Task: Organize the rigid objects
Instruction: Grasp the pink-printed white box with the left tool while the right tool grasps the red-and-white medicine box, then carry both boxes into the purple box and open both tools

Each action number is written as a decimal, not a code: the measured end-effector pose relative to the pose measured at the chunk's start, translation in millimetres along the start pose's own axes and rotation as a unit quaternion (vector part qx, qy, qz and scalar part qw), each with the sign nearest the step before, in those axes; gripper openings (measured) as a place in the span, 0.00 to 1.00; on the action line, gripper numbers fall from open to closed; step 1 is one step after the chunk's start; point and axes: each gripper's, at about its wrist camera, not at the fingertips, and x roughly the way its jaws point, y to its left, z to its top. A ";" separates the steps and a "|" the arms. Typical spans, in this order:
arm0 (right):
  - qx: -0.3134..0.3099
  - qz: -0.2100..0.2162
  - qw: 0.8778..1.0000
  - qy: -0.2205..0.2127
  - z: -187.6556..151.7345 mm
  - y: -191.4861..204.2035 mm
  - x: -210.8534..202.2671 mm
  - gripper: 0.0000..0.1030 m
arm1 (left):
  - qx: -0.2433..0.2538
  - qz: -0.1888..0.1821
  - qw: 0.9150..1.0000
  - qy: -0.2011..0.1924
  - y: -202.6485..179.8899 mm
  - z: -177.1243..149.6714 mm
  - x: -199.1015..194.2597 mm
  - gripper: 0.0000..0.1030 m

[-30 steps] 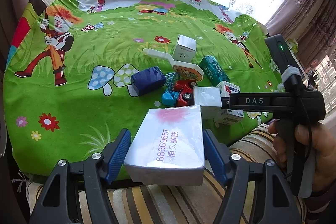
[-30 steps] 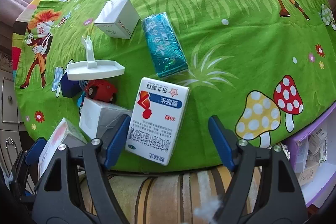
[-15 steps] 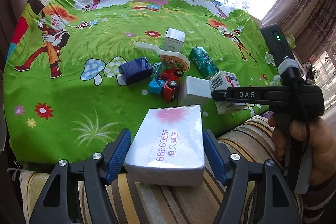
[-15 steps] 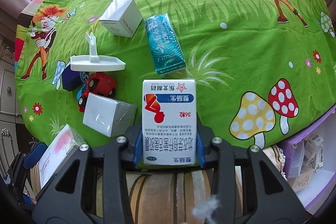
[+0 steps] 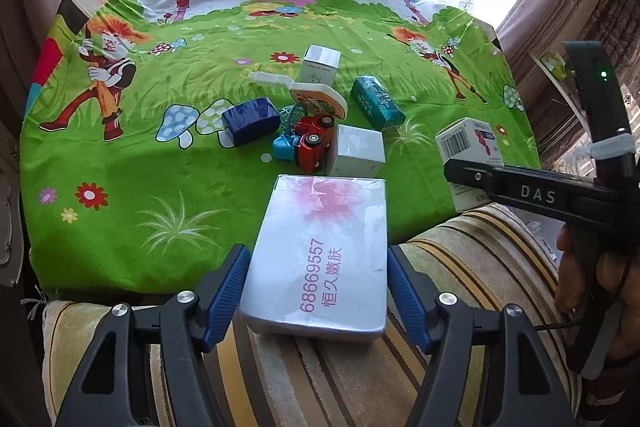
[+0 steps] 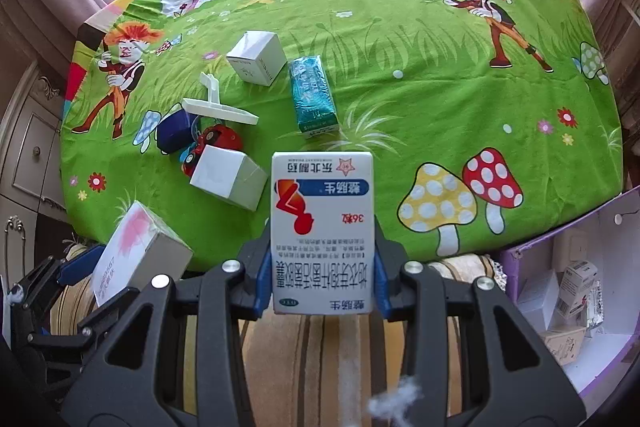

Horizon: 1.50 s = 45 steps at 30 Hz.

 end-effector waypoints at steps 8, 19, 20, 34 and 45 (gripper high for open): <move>0.005 -0.003 1.000 -0.023 -14.7 -19.6 -25.5 0.43 | -0.005 -0.025 1.000 -0.009 -18.8 0.6 -8.3 0.66; 0.038 -0.017 0.998 -0.043 -34.8 -69.7 -55.3 0.43 | 0.024 -0.064 0.998 -0.005 -69.6 10.5 -6.1 0.66; 0.041 -0.021 0.998 -0.045 -37.2 -76.4 -59.2 0.43 | 0.029 -0.068 0.997 -0.005 -75.9 11.5 -5.6 0.66; 0.109 -0.098 0.986 -0.076 -72.3 -179.7 -102.7 0.43 | 0.082 -0.139 0.986 0.029 -169.7 20.7 14.4 0.66; 0.142 -0.125 0.978 -0.085 -89.5 -221.6 -123.1 0.43 | 0.124 -0.175 0.975 0.050 -229.3 18.4 29.9 0.66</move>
